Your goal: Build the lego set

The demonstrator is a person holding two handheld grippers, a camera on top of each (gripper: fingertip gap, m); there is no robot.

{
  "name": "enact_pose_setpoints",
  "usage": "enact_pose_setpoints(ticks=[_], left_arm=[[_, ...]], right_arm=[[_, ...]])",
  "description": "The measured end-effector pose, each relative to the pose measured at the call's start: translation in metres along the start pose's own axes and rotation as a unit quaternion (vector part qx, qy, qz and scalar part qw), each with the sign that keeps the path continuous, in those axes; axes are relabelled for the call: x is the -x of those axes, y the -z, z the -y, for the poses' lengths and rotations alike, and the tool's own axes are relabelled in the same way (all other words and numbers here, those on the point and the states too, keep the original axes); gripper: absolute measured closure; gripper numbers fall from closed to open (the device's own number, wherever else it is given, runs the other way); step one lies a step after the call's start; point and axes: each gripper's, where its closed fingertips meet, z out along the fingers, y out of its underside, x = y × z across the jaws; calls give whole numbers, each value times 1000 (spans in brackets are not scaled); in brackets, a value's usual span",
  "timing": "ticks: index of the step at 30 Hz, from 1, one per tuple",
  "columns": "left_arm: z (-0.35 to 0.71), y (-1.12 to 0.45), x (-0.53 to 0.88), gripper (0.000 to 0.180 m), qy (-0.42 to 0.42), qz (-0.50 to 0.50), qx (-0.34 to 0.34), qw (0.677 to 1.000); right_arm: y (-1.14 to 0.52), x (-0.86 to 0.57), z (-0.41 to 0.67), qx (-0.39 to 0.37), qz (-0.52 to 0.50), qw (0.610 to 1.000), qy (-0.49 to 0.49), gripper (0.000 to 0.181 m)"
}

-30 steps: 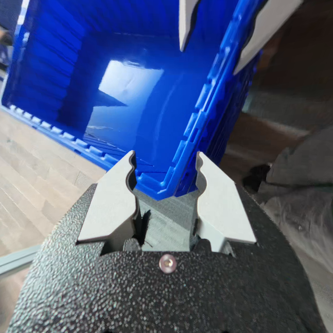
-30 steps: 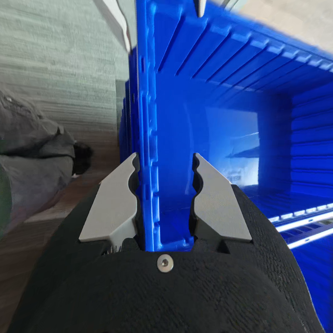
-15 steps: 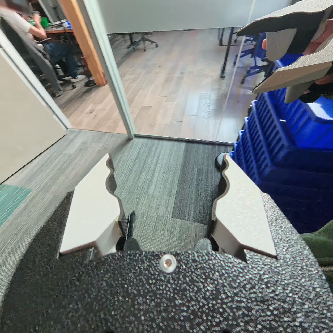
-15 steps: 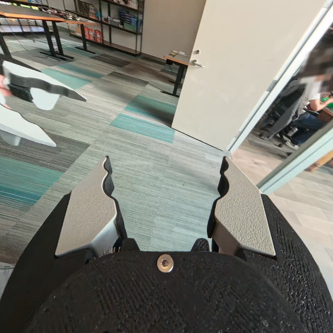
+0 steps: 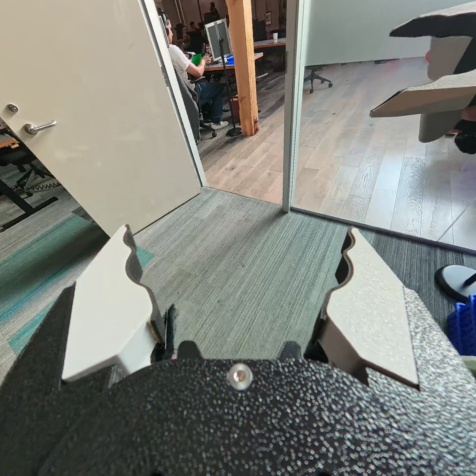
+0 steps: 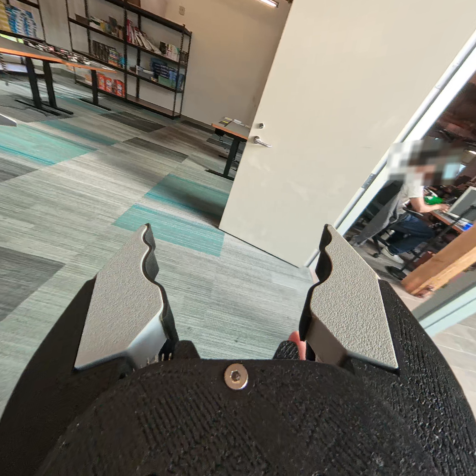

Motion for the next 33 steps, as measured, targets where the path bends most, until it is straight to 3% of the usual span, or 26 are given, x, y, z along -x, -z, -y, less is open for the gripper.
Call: enact_pose_setpoints(ticks=[5,10,18,26,29,33], left_arm=[[13,-137,55,21,-5,-2,-38,999],[38,-303,108,23,-28,-41,-11,999],[92,-575,127,31,-62,-204,36,976],[130,-866,159,53,-137,-316,20,939],[169,-975,158,62,-113,-378,27,918],[231,-1106,135,74,-62,-449,-5,891]], right_arm=[[-92,-107,-38,4,-85,996,6,51],[-211,-231,-77,24,-136,990,-14,51],[-371,-392,-131,56,-167,983,-51,51],[-547,-573,-214,69,-210,974,-56,63],[-603,-655,-234,92,-225,965,-101,67],[-642,-764,-265,121,-267,952,-88,69]])
